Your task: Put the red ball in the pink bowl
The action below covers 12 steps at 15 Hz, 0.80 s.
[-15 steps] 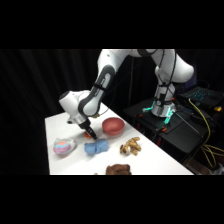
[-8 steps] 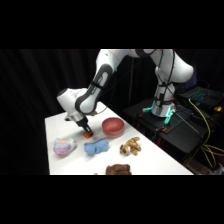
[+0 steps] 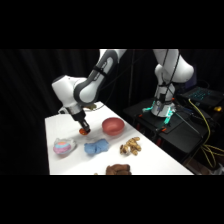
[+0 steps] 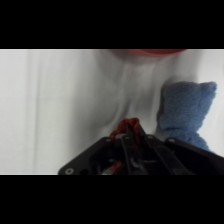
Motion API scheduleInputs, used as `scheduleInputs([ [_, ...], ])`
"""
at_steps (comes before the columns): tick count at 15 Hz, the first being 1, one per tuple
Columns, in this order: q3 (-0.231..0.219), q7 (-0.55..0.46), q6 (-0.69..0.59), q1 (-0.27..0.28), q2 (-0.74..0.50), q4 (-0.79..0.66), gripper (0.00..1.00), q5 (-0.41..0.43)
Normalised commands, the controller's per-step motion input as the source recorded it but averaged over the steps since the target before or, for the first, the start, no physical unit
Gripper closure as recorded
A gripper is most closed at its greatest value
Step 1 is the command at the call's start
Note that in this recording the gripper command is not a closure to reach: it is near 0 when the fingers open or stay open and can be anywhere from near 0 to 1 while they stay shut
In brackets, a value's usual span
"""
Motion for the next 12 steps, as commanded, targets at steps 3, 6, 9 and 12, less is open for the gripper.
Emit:
scheduleInputs([
  [3, -0.018, 0.1, 0.29, 0.128, -0.92, -0.99, 0.27, -0.083],
  [6, -0.027, 0.17, 0.34, 0.131, -0.83, -0.99, 0.27, -0.072],
  [9, -0.032, 0.22, 0.35, 0.11, -0.78, -0.99, 0.27, -0.018],
  [12, -0.063, 0.21, 0.35, 0.074, -0.75, -0.98, 0.27, 0.018],
])
